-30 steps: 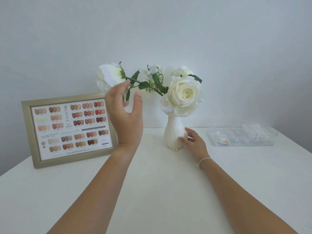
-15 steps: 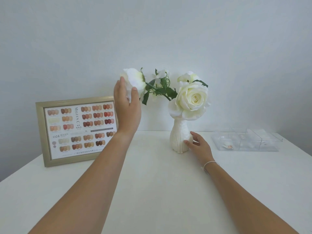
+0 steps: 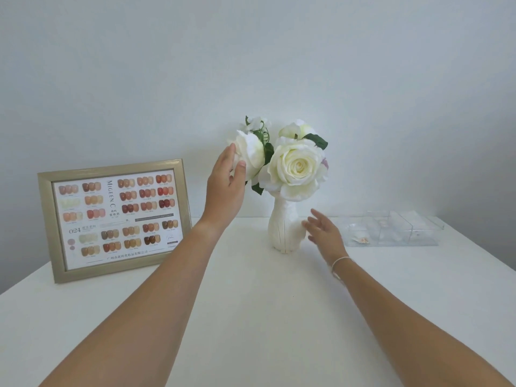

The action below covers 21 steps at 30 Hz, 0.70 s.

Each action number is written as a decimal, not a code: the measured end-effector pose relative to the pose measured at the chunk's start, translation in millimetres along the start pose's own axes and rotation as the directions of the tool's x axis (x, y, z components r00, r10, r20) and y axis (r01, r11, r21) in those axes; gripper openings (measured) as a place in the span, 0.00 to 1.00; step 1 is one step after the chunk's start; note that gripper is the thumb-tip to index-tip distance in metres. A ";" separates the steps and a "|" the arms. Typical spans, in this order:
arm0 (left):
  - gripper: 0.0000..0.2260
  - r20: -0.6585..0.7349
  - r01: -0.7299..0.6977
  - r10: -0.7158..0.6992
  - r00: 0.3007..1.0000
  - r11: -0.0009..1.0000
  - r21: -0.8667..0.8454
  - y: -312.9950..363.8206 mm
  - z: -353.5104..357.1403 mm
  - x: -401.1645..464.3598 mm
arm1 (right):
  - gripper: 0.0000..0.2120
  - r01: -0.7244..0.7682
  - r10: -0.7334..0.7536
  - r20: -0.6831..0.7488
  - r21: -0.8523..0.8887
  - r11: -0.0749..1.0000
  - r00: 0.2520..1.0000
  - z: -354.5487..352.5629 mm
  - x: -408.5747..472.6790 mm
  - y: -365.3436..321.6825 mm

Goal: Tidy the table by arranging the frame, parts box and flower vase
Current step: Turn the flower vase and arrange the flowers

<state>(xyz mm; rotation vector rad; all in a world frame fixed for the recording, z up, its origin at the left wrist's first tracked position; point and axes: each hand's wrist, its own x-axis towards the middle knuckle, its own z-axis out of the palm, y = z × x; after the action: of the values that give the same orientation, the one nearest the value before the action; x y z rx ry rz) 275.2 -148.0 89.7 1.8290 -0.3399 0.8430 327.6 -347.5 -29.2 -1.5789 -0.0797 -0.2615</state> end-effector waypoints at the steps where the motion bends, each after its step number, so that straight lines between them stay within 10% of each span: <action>1: 0.21 0.000 0.002 -0.002 1.000 1.000 -0.006 0.3 -0.3 -0.1 | 0.23 0.011 -0.009 -0.030 0.066 0.998 1.000 -4.3 3.4 -8.9; 21: 0.32 0.134 0.012 -0.009 0.991 1.000 -0.023 23.8 3.1 -4.3 | 0.19 0.133 -0.160 0.052 0.335 0.933 0.986 -2.8 7.0 -126.5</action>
<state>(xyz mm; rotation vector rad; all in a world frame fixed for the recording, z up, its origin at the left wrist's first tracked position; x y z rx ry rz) 259.4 -161.4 102.7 1.8685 -0.4230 0.7074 307.0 -347.4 95.8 -1.2487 -0.2901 -0.2865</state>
